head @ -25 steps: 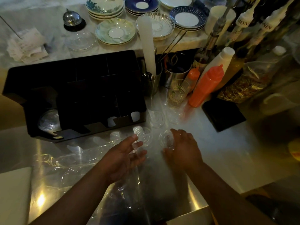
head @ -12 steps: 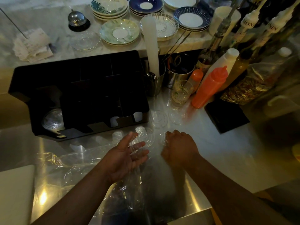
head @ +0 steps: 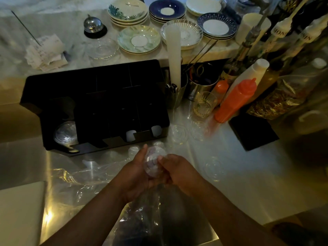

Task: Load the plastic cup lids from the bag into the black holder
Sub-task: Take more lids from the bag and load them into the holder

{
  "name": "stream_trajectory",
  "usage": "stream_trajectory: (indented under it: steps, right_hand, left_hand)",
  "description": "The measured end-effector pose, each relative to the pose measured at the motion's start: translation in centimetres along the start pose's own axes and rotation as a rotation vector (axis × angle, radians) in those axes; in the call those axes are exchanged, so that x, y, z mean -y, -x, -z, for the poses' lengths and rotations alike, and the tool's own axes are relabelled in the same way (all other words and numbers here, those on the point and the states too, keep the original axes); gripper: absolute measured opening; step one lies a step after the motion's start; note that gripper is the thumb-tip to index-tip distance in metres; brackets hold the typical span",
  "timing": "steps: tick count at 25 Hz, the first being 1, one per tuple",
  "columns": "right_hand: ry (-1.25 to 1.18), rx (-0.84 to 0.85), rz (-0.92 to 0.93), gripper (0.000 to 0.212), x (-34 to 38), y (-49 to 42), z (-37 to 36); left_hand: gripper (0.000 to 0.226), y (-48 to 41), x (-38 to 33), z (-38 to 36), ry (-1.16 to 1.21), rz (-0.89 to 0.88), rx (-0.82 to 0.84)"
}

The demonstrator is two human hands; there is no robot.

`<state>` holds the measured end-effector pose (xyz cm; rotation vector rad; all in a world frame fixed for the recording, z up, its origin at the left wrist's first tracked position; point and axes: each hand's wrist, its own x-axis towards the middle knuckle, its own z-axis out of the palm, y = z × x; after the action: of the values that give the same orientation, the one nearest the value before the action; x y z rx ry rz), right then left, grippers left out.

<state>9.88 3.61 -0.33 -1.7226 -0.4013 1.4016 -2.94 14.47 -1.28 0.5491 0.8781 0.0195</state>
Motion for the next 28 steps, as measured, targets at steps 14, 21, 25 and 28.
stream_trajectory:
  steps: [14, 21, 25, 28]
  right_hand:
    - [1.376, -0.255, 0.448, 0.074, -1.3, -6.2, 2.6]
    - [1.535, -0.227, 0.413, 0.067, -1.3, -7.5, 1.9]
    - [1.418, -0.306, 0.49, 0.027, -0.9, -6.2, 1.7]
    - [0.298, -0.318, 0.235, 0.007, 0.6, -3.6, 2.0]
  left_hand:
    - [0.049, -0.2, -0.9, 2.7, 0.068, -0.036, -0.086]
    - [0.045, -0.1, -1.0, 2.4, 0.06, -0.033, -0.093]
    - [0.045, 0.0, -1.1, 2.4, 0.052, -0.042, -0.1]
    - [0.044, 0.2, -1.2, 2.0, 0.068, -0.051, -0.107]
